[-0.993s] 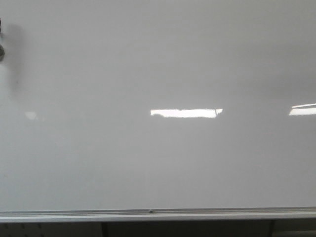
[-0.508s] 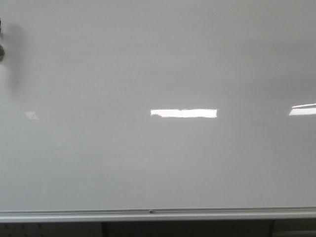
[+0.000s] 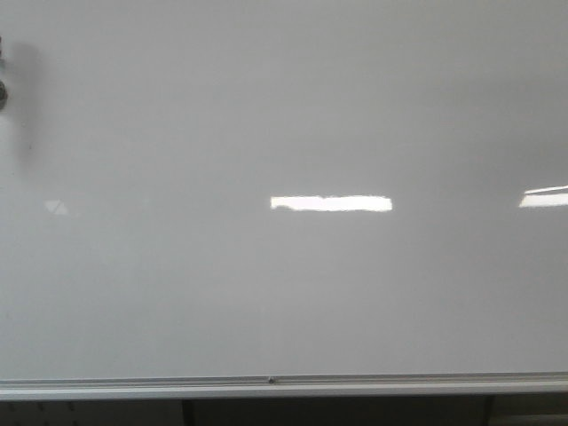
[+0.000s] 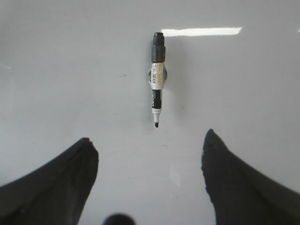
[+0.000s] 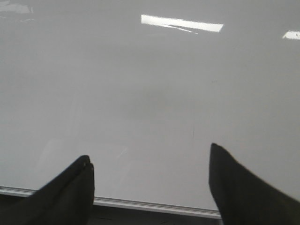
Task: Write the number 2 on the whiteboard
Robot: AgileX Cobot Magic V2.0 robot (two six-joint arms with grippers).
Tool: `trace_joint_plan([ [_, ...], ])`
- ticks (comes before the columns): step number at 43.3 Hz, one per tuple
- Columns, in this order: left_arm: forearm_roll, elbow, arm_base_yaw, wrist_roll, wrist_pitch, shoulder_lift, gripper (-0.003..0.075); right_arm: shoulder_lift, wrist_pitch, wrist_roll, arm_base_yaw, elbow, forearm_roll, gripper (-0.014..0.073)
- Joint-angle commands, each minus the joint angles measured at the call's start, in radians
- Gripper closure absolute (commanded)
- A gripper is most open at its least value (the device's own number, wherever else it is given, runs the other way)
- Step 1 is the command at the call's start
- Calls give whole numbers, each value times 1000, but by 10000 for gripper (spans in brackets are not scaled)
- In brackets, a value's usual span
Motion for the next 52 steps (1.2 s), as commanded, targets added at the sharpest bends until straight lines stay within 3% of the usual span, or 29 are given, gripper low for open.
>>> trace_joint_plan([
  [1, -16, -45, -22, 21, -48, 44, 198, 20, -73, -14, -5, -29, 7, 32],
  [11, 16, -114, -117, 27, -46, 208, 200, 19, -74, -14, -5, -29, 7, 32],
  [30, -8, -302, -29, -39, 0, 566, 208, 19, -80, -14, -5, -29, 7, 32],
  [52, 3, -454, -29, -36, -115, 860, 209, 19, -118, -14, -5, -29, 7, 32],
])
